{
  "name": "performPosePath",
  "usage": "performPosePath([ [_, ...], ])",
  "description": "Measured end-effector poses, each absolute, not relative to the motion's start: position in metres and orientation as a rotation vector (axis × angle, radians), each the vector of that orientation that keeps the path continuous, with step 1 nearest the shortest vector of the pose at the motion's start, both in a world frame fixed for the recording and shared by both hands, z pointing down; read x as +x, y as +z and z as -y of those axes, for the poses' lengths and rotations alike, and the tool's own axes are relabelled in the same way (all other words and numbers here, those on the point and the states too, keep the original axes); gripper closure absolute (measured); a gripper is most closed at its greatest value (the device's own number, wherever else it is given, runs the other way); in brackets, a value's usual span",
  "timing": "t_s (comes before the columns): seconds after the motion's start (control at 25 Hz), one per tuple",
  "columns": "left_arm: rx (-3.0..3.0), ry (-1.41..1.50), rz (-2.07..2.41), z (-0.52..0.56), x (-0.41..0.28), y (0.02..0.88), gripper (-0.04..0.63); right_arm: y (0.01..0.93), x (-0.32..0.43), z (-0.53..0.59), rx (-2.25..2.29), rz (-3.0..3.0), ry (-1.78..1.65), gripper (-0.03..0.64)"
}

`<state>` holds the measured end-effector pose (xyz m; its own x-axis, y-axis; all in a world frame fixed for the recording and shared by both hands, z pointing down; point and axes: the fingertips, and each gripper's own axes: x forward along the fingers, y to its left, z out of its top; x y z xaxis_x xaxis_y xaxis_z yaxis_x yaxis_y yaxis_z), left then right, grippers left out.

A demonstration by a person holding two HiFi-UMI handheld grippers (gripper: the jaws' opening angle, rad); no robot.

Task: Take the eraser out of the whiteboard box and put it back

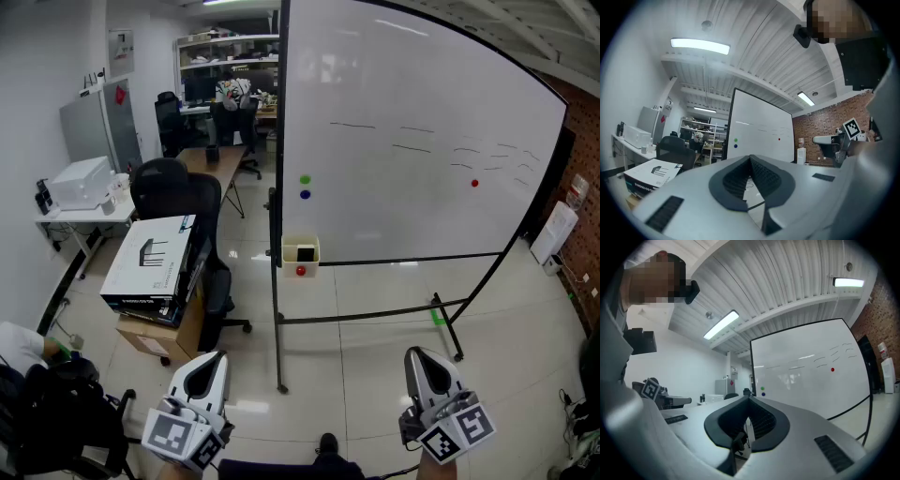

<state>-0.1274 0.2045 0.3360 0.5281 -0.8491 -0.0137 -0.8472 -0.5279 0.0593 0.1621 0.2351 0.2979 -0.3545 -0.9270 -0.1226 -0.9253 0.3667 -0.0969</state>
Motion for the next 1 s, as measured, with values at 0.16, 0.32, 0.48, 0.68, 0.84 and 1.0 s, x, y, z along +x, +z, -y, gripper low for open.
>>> performPosePath([
  [0.16, 2.684, -0.046, 1.522, -0.171, -0.108, 0.338, 0.575, 0.300, 0.176, -0.201, -1.641, -2.487, -0.020, 0.606],
  [0.32, 2.666, -0.043, 1.562, -0.139, -0.083, 0.335, 0.576, 0.302, 0.199, -0.163, -1.600, -2.519, -0.028, 0.607],
  [0.48, 2.627, -0.033, 1.639, -0.106, -0.061, 0.329, 0.577, 0.303, 0.214, -0.122, -1.557, -2.616, 0.031, 0.606],
  [0.68, 2.574, -0.019, 1.697, -0.077, -0.036, 0.327, 0.575, 0.300, 0.224, -0.080, -1.420, -2.700, 0.018, 0.607],
  [0.84, 2.576, -0.002, 1.700, -0.050, -0.034, 0.328, 0.575, 0.306, 0.219, -0.045, -1.393, -2.707, -0.037, 0.607],
  [1.0, 2.590, -0.005, 1.668, -0.016, -0.049, 0.334, 0.577, 0.309, 0.204, -0.015, -1.417, -2.688, -0.031, 0.607],
])
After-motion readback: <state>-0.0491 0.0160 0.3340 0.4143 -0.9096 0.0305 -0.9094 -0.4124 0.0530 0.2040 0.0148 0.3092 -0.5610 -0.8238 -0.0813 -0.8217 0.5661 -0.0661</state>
